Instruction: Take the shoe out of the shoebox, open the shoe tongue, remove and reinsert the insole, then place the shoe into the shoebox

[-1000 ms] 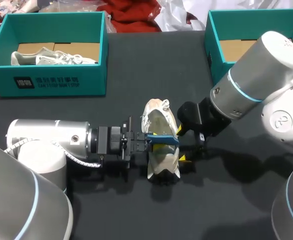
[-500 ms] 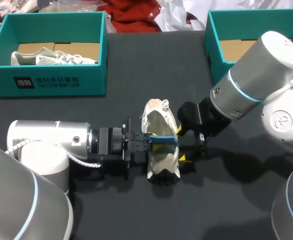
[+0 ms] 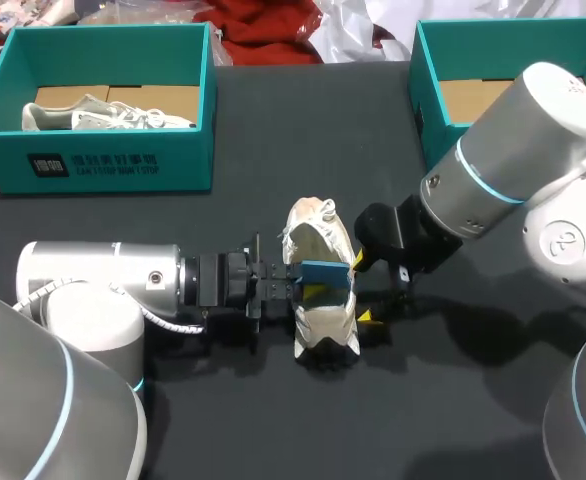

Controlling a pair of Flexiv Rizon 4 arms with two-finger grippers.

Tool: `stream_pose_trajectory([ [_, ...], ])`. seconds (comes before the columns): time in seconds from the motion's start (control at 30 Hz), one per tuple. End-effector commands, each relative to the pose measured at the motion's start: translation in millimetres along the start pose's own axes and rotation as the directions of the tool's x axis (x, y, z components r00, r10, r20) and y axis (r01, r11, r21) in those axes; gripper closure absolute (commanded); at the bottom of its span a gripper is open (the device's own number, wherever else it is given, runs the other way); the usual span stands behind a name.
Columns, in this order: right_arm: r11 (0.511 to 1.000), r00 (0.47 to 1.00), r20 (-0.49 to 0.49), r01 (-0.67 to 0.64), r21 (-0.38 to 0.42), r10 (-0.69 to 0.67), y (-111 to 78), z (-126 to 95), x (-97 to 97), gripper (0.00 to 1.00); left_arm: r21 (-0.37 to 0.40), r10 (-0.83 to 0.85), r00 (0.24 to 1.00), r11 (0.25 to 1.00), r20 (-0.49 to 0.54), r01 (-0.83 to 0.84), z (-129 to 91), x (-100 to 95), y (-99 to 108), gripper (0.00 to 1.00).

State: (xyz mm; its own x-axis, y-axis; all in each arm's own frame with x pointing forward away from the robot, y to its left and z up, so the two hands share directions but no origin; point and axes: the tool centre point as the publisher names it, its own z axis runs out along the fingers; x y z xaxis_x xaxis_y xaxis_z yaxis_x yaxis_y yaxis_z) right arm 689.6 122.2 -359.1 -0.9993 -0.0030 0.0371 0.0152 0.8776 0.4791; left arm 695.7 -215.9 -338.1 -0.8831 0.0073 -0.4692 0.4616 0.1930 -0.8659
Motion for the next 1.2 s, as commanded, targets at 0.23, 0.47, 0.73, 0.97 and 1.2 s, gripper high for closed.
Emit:
stream_pose_trajectory([
  [0.23,1.0,1.0,0.003,-0.001,0.001,0.001,0.2,1,1.3,0.0,0.006,-0.005,1.0,1.0,0.0,0.005,7,0.0,-2,1.0],
  [0.47,1.0,1.0,0.003,-0.001,0.001,0.001,0.2,1,1.3,0.0,0.022,0.0,1.0,1.0,0.002,0.0,6,-0.1,-7,0.83],
  [0.73,1.0,1.0,0.003,-0.001,0.001,0.001,0.2,1,1.3,0.0,0.038,0.013,1.0,0.999,-0.004,-0.013,5,2.5,-16,0.82],
  [0.97,1.0,1.0,0.003,-0.001,0.001,0.001,0.2,1,1.3,0.0,0.048,0.03,0.999,0.998,-0.01,-0.03,5,4.5,-26,0.8],
  [1.2,1.0,1.0,0.003,-0.001,0.001,0.001,0.2,1,1.3,0.0,0.057,0.047,0.999,0.997,-0.014,-0.046,7,6.6,-35,0.81],
])
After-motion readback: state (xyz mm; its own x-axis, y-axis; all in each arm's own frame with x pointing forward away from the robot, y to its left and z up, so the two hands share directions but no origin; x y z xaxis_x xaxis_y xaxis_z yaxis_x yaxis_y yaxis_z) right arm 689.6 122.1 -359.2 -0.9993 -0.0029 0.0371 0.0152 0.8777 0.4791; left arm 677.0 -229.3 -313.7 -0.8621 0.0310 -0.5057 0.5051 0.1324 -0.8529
